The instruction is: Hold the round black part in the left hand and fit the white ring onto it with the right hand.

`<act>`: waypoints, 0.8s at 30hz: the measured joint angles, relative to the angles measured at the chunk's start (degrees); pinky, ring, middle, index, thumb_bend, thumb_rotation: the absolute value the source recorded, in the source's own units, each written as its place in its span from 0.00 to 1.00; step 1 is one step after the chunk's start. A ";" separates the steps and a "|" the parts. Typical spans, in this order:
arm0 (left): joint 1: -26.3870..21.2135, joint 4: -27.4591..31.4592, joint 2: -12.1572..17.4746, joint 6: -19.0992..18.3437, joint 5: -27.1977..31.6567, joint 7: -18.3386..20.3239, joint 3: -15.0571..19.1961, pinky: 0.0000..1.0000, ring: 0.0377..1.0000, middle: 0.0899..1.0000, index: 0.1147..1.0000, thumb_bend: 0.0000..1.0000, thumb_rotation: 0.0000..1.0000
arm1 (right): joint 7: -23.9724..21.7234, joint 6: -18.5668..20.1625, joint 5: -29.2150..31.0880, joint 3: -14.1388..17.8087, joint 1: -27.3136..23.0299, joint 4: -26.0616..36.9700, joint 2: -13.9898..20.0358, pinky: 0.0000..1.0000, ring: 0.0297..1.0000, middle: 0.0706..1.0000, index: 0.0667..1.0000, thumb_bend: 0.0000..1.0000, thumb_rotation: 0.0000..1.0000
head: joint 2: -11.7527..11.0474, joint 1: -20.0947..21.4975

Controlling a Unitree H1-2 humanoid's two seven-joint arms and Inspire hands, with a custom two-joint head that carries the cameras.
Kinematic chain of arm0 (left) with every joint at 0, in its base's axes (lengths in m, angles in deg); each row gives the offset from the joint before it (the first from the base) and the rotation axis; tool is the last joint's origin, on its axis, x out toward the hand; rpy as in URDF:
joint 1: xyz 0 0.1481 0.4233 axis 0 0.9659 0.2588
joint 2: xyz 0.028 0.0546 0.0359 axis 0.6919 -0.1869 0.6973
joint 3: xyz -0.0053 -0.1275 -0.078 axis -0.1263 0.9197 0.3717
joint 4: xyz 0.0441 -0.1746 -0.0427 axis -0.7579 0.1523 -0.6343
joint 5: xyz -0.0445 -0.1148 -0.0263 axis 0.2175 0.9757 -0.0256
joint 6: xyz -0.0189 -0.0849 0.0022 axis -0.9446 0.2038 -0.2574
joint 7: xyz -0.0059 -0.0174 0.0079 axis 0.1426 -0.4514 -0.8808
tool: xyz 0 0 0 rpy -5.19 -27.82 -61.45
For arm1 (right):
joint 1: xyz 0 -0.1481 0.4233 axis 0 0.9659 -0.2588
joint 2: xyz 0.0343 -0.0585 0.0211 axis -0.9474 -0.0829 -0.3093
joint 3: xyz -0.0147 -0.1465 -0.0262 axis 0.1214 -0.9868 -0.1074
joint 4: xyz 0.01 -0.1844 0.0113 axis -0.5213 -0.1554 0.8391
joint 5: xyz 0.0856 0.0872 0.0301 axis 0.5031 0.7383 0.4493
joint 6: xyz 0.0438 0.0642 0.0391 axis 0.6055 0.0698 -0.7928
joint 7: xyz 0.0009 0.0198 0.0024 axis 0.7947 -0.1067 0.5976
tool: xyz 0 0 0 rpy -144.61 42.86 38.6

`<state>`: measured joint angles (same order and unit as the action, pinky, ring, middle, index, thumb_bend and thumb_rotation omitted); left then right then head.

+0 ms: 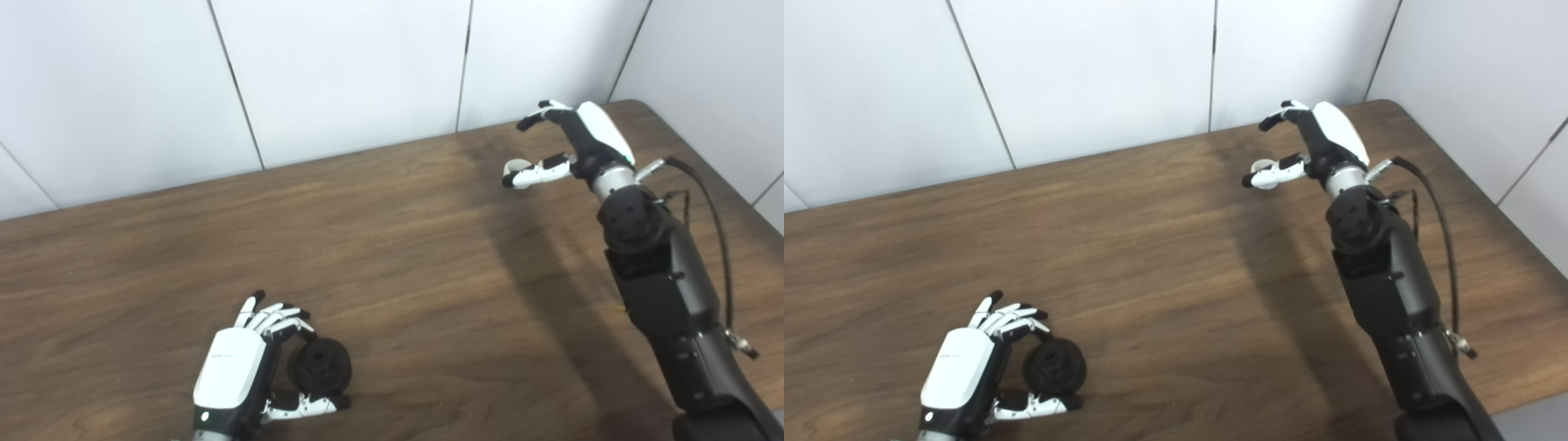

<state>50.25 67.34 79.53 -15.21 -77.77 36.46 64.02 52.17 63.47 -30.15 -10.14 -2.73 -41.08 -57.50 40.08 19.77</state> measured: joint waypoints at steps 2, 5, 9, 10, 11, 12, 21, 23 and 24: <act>0.04 0.00 0.11 0.00 0.17 0.09 0.09 0.97 0.81 0.72 0.42 0.52 0.05 | -0.28 0.00 -0.33 -0.54 -0.78 -1.65 0.46 1.00 1.00 0.96 0.71 0.89 0.25 | 0.00 0.35; 0.18 0.02 0.25 -0.08 0.45 0.33 0.33 0.97 0.81 0.72 0.42 0.52 0.05 | -0.73 -0.02 -1.23 -2.68 -2.64 -5.58 2.17 1.00 1.00 0.97 0.72 0.89 0.25 | 0.00 0.53; 0.47 0.15 0.35 -0.12 1.14 0.67 0.53 0.97 0.81 0.72 0.42 0.52 0.05 | -1.22 -0.01 -2.12 -4.26 -4.79 -9.64 3.67 1.00 1.00 0.97 0.73 0.89 0.24 | 0.00 0.71; 0.51 0.17 0.37 -0.11 1.21 0.68 0.55 0.96 0.81 0.72 0.42 0.52 0.05 | -1.34 -0.01 -2.15 -4.50 -5.21 -10.19 3.84 1.00 1.00 0.97 0.73 0.90 0.24 | 0.00 0.71; 0.56 0.18 0.39 -0.10 1.31 0.68 0.61 0.96 0.81 0.72 0.42 0.52 0.05 | -1.34 -0.01 -2.17 -4.91 -5.72 -11.12 3.94 1.00 1.00 0.97 0.72 0.90 0.24 | 0.00 0.53; 0.58 0.18 0.39 -0.08 1.39 0.69 0.62 0.96 0.81 0.72 0.42 0.52 0.05 | -1.34 -0.01 -2.20 -5.38 -6.18 -12.00 4.04 1.00 1.00 0.97 0.72 0.90 0.24 | 0.00 0.53; 0.71 0.39 0.42 -0.14 1.44 0.82 0.74 0.97 0.81 0.72 0.42 0.52 0.05 | -1.38 -0.02 -3.46 -8.34 -9.04 -18.61 4.05 1.00 1.00 0.97 0.72 0.90 0.23 | -0.35 0.27; 0.74 0.40 0.43 -0.13 1.44 0.83 0.77 0.98 0.81 0.72 0.42 0.52 0.05 | -1.38 -0.02 -3.81 -8.48 -10.01 -20.29 4.01 1.00 1.00 0.96 0.72 0.90 0.23 | -0.35 0.18; 0.75 0.41 0.43 -0.12 1.44 0.84 0.77 0.98 0.81 0.72 0.42 0.52 0.05 | -1.37 -0.02 -3.97 -8.50 -10.47 -21.08 4.00 1.00 1.00 0.96 0.72 0.90 0.23 | -0.35 0.18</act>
<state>51.00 67.74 79.96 -15.34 -76.34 37.30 64.79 50.80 63.45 -34.11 -18.64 -13.20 -62.16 -53.50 39.73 19.95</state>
